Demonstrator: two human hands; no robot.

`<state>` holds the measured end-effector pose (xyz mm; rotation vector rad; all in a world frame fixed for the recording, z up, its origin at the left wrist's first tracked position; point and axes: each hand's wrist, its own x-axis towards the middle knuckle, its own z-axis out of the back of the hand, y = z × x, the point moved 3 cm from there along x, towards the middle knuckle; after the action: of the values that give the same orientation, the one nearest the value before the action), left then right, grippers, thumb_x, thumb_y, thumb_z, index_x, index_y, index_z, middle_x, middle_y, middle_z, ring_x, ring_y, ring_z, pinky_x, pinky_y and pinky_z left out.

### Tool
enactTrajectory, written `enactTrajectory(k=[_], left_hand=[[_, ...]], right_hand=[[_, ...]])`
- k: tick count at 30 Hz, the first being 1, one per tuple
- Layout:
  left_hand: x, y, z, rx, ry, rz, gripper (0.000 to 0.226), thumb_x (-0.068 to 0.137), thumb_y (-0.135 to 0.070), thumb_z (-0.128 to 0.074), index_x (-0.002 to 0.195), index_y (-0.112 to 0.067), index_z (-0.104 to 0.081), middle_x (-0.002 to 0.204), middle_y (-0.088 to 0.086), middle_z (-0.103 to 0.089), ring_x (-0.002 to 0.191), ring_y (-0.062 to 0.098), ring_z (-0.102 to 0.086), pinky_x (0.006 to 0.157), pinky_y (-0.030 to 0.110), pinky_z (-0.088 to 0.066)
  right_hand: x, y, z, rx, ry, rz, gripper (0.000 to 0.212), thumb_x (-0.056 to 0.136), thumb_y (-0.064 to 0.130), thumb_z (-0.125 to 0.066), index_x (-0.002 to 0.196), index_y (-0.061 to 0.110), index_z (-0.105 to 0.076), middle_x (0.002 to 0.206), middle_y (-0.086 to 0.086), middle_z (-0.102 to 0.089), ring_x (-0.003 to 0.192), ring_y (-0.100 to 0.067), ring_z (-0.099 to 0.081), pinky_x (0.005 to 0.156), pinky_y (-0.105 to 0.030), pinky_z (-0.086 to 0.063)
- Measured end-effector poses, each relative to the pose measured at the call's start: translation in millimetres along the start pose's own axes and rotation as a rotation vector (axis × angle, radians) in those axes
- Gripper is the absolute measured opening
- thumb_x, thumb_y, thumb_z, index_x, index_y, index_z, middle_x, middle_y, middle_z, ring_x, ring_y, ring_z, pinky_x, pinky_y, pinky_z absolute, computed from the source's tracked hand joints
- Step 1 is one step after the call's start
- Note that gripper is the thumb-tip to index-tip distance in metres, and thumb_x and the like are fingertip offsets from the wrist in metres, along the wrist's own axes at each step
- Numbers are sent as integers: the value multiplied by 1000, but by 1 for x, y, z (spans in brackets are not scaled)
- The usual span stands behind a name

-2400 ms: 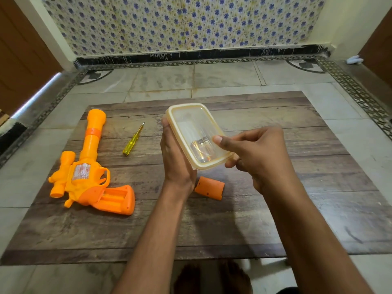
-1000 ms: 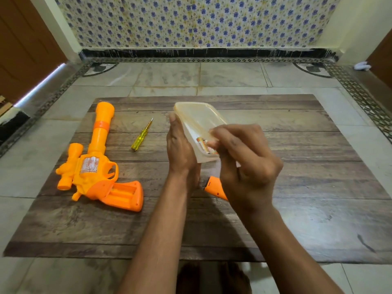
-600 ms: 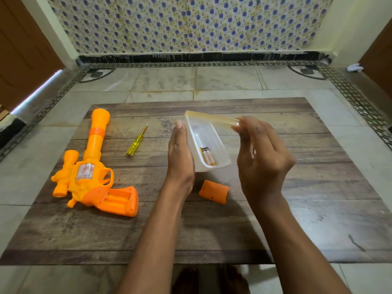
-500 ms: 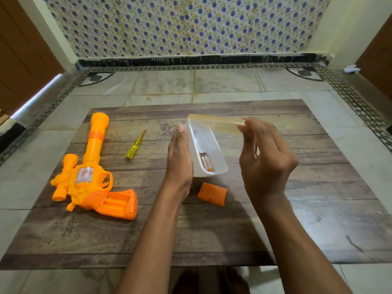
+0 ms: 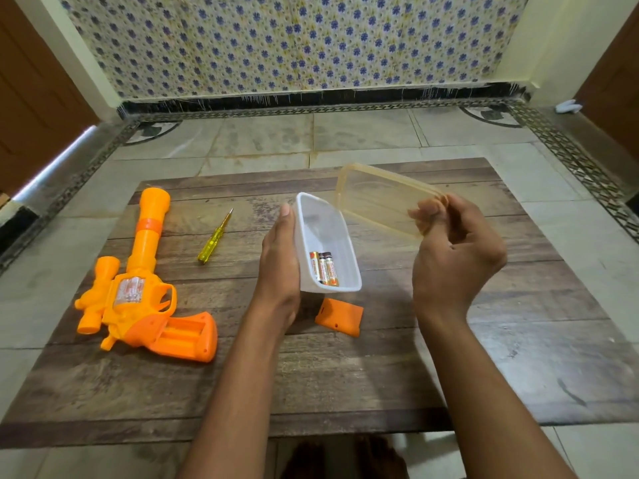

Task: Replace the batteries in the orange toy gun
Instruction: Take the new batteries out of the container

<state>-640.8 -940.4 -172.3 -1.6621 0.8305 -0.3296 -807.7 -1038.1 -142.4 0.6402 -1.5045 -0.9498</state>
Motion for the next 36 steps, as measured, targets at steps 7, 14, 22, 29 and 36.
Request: enactTrajectory(k=[7,14,22,29,36], left_hand=[[0,0,3,5,119,74,59,104,-58,-40,131,-14,-68,125,20,-72,114,36,-69,101,55,-54],[1,-8,14,-191,149,151,52,108,-52,-37,124,-17,-72,111,7,-76,98,26,-72,82,40,-60],[0,-11,11,-238,124,90,55,110,-49,-27,110,-18,-72,95,4,-81,86,20,-77,78,36,-63],[2,-8,11,-264,118,108,55,109,-53,-29,119,-18,-70,104,5,-80,95,22,-76,84,38,-61],[3,-6,13,-268,100,101,54,109,-52,-32,127,-16,-68,108,6,-78,98,24,-74,88,41,-60]], right_hand=[[4,-13,2,165,-46,-344,13,99,5,-65,107,0,-75,90,-10,-77,79,-17,-78,76,-36,-66],[7,-30,5,119,-49,-469,7,99,7,-66,99,5,-73,88,-10,-78,77,-18,-79,73,-40,-66],[-12,-38,-15,-170,113,-478,32,85,6,-72,112,19,-63,69,16,-66,68,10,-64,65,-7,-48],[-24,-46,-26,-330,187,-437,24,78,19,-76,92,11,-59,77,-5,-66,78,-25,-64,70,-31,-47],[-24,-51,-34,-428,282,-313,34,80,40,-76,78,15,-52,68,-4,-65,63,-28,-67,65,-32,-52]])
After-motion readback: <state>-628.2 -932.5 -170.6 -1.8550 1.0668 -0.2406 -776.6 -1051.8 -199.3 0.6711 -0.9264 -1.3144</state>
